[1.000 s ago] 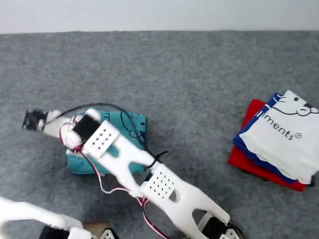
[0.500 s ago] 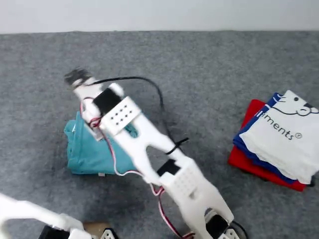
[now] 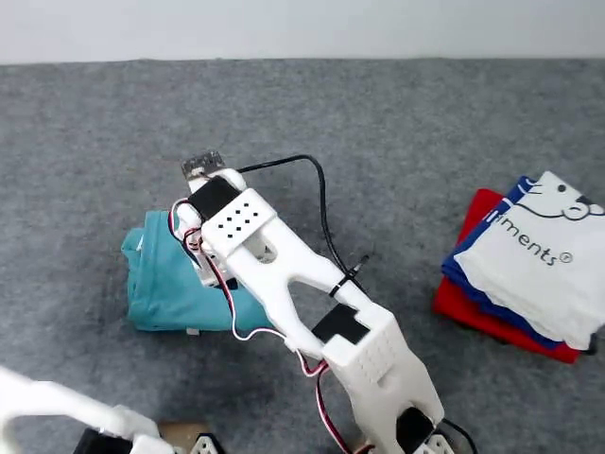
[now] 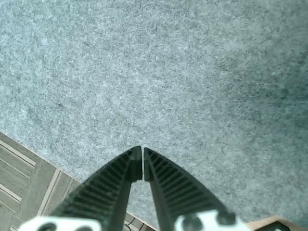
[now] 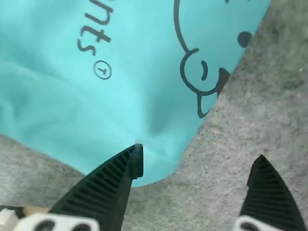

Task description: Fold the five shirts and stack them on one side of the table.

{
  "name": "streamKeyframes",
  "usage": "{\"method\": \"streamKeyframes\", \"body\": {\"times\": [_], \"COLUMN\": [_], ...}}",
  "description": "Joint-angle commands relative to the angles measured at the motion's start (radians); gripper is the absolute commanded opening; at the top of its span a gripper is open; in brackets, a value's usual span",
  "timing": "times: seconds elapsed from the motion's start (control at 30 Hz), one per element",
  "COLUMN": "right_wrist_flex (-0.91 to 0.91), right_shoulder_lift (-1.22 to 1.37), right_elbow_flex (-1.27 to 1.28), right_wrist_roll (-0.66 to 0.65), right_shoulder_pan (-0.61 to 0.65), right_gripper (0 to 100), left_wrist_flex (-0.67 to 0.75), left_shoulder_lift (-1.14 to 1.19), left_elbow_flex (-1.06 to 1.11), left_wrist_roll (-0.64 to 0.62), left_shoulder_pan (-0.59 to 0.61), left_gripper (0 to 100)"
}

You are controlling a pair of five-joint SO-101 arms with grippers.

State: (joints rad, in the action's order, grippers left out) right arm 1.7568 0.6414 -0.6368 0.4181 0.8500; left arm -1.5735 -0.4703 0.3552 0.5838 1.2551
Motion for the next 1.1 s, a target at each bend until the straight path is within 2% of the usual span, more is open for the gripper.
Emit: {"method": "streamKeyframes", "body": {"times": [0.0,0.23,0.3,0.37,0.53,0.6,0.8,0.9,1.07], "right_wrist_flex": [0.01,-0.128,-0.134,-0.13,-0.094,-0.074,0.008,0.041,0.038], "right_shoulder_lift": [0.059,0.22,0.257,0.297,0.349,0.351,0.295,0.24,0.15], "right_elbow_flex": [-0.005,-0.009,-0.025,-0.046,-0.141,-0.152,-0.153,-0.14,-0.08], "right_wrist_roll": [0.012,0.008,0.002,-0.044,-0.181,-0.204,-0.232,-0.377,-0.644], "right_shoulder_pan": [0.013,0.022,0.022,0.022,0.01,-0.012,-0.099,-0.151,-0.306], "right_gripper": [34.3,34.0,31.1,24.3,0.2,2.8,0.9,0.9,0.9], "left_wrist_flex": [0.051,0.087,0.086,0.087,0.089,0.089,0.089,0.084,0.084], "left_shoulder_lift": [-0.031,-0.032,-0.032,-0.032,-0.032,-0.032,-0.032,-0.032,-0.032], "left_elbow_flex": [0.03,0.096,0.096,0.096,0.096,0.096,0.091,0.09,0.09], "left_wrist_roll": [-0.008,-0.008,-0.008,-0.008,-0.008,-0.008,-0.008,-0.006,-0.005], "left_shoulder_pan": [-0.006,-0.006,-0.006,-0.006,-0.008,-0.008,-0.008,-0.008,-0.008], "left_gripper": [2,2,2,2,2,2,2,2,2]}}
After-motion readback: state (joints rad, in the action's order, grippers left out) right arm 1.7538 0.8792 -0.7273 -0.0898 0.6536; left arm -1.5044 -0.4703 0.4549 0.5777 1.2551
